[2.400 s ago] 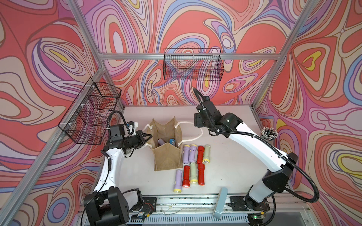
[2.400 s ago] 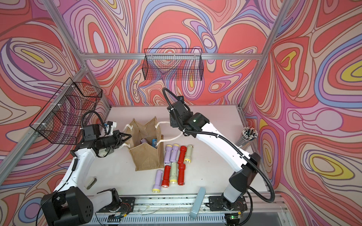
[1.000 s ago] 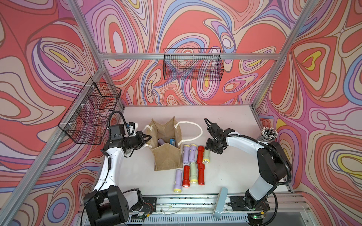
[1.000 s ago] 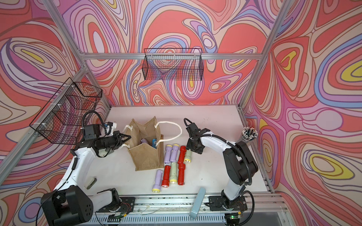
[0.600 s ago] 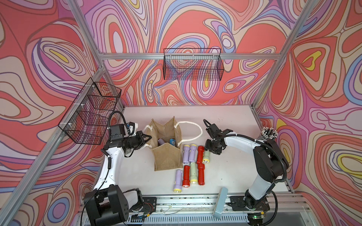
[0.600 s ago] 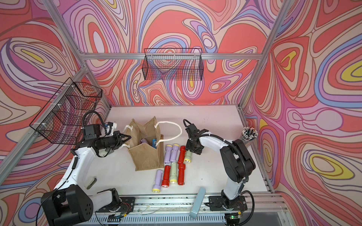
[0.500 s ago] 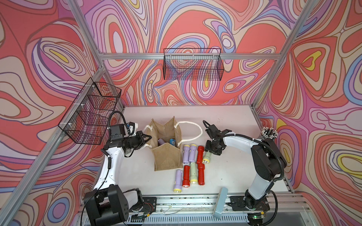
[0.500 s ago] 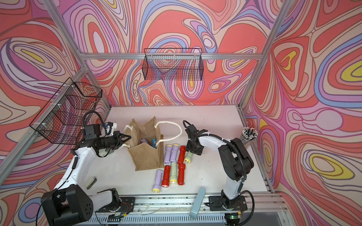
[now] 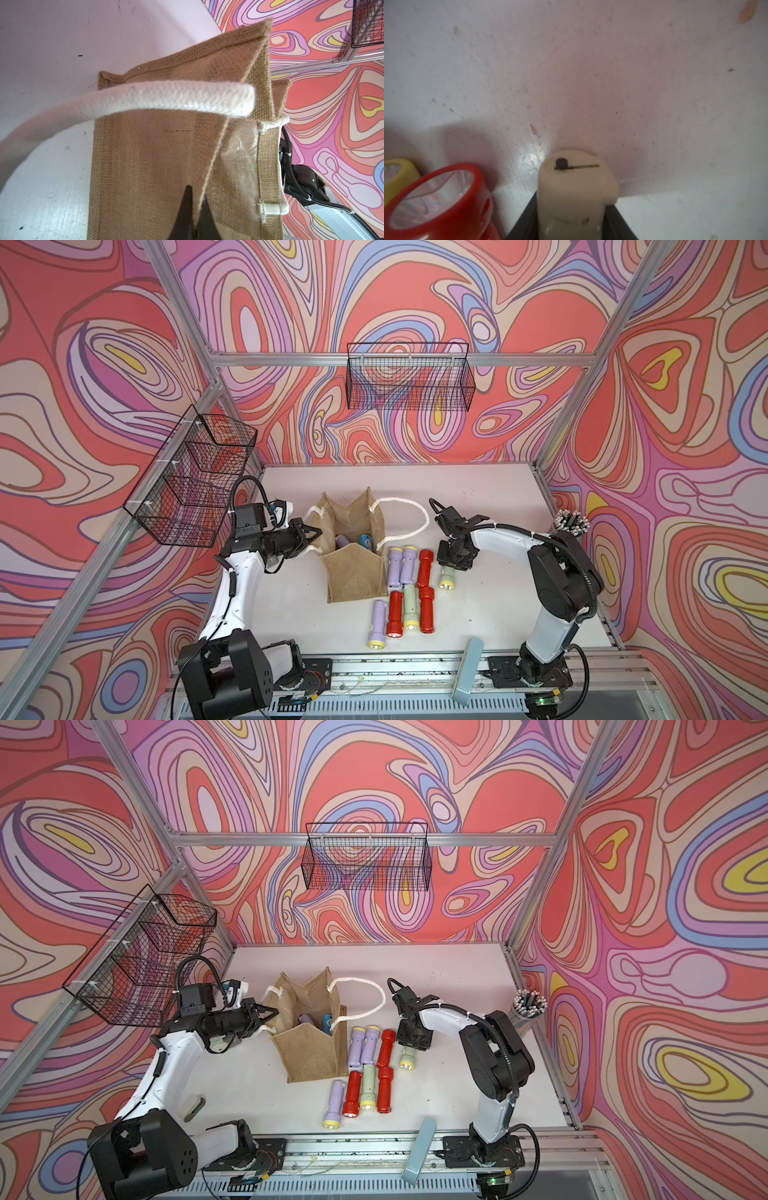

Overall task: Put the flashlights into the tote bags
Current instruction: Pick up the flashlight from the center of the board.

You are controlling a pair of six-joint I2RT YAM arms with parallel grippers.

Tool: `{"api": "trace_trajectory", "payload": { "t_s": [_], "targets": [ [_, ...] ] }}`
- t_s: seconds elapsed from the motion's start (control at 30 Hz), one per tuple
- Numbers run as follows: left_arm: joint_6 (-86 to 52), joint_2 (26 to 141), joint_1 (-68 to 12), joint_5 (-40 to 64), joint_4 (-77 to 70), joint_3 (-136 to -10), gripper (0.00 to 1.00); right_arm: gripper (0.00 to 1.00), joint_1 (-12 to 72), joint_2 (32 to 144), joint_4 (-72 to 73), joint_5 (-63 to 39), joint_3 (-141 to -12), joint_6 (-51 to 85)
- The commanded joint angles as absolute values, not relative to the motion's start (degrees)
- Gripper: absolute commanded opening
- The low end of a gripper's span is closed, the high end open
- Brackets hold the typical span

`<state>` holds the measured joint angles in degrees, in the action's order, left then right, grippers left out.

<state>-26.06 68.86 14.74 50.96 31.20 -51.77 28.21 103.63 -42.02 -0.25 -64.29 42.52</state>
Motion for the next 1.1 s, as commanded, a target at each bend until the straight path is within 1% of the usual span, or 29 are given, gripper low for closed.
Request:
{"api": "trace_trajectory", "payload": {
  "t_s": [0.0, 0.13, 0.23, 0.3, 0.33, 0.43, 0.57, 0.7, 0.9, 1.0, 1.07],
  "targets": [
    [-24.89, 69.70, 15.41, 50.01, 32.72, -53.35, 0.00, 0.39, 28.16, 106.69, -44.42, 2.39, -62.65, 42.34],
    [-25.02, 69.90, 15.40, 50.12, 32.70, -53.44, 0.00, 0.37, 28.20, 106.35, -44.30, 3.53, -62.26, 42.24],
    [-24.95, 69.84, 15.40, 50.26, 32.78, -53.31, 0.00, 0.38, 28.22, 106.39, -43.61, 3.76, -62.37, 42.20],
    [-24.80, 69.65, 15.38, 50.18, 32.82, -53.18, 0.00, 0.48, 28.24, 106.83, -43.23, 3.59, -62.48, 42.27],
    [-24.78, 69.59, 15.40, 50.13, 32.86, -53.09, 0.00, 0.50, 28.24, 106.97, -42.94, 3.51, -62.50, 42.31],
    [-24.69, 69.45, 15.42, 49.83, 33.05, -53.09, 0.00, 0.50, 28.21, 107.27, -42.42, 3.95, -62.40, 43.03],
    [-24.69, 69.62, 15.43, 49.79, 33.14, -53.13, 0.00, 0.48, 28.23, 107.37, -41.55, 4.27, -62.34, 44.02],
    [-24.58, 69.61, 15.39, 49.92, 33.22, -53.09, 0.00, 0.43, 28.21, 107.62, -40.64, 4.04, -61.96, 44.98],
    [-24.61, 69.70, 15.38, 49.86, 33.22, -53.16, 0.00, 0.25, 28.22, 107.63, -41.42, 4.30, -61.74, 44.82],
    [-24.54, 69.78, 15.46, 49.92, 33.23, -53.17, 0.00, 0.19, 28.24, 106.77, -42.41, 4.97, -62.52, 44.09],
    [-24.48, 69.79, 15.39, 49.77, 33.34, -53.17, 0.00, 0.16, 28.27, 106.12, -44.36, 6.34, -64.01, 42.63]
  ]
}}
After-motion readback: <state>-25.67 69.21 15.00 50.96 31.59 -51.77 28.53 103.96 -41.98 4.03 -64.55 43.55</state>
